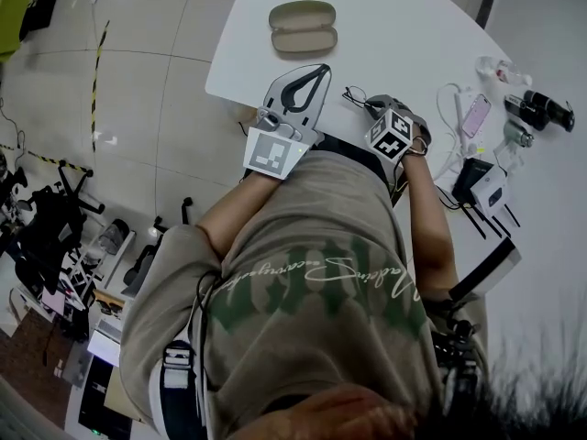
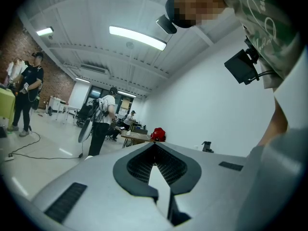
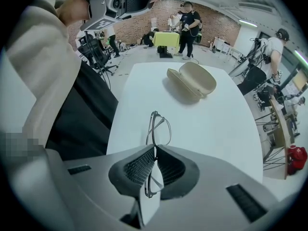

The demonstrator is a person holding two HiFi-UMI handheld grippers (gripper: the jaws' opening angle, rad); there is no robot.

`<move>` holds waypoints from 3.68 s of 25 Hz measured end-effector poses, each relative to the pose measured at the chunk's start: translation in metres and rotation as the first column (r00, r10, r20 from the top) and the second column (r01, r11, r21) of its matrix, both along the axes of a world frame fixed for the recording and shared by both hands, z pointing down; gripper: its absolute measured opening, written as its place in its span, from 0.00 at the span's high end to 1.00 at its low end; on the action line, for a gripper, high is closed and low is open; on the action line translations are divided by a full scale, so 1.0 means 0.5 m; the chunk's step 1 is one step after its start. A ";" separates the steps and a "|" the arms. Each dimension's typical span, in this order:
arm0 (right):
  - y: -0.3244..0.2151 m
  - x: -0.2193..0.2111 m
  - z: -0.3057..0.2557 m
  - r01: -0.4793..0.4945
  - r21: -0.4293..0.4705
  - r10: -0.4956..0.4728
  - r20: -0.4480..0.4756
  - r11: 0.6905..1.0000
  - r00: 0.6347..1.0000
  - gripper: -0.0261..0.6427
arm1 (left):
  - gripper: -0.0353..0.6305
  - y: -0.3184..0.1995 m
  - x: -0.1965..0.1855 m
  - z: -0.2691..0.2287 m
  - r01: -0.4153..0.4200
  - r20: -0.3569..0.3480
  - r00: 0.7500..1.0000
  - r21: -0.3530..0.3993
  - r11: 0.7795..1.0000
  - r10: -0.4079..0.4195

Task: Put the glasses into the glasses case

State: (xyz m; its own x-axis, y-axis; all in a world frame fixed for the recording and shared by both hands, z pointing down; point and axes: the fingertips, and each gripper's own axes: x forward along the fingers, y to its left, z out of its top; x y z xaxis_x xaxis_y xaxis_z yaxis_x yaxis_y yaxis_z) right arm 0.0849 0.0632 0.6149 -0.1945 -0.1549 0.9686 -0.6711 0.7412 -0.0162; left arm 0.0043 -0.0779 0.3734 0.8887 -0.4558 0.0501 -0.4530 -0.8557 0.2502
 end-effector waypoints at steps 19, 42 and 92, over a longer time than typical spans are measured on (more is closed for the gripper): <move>-0.071 -0.067 0.007 0.039 -0.026 -0.039 -0.004 0.999 0.999 0.92 | 0.94 -0.062 -0.058 0.022 -0.048 0.018 0.999 -0.016 0.999 0.048; -0.114 -0.099 0.010 0.107 -0.028 -0.106 0.011 0.994 0.994 0.92 | 0.94 -0.090 -0.091 0.044 0.028 0.008 1.000 -0.079 0.996 -0.027; -0.152 -0.118 -0.003 0.250 0.042 -0.253 0.090 0.967 0.963 0.92 | 0.94 -0.097 -0.141 0.043 0.275 0.109 0.955 0.014 0.961 -0.275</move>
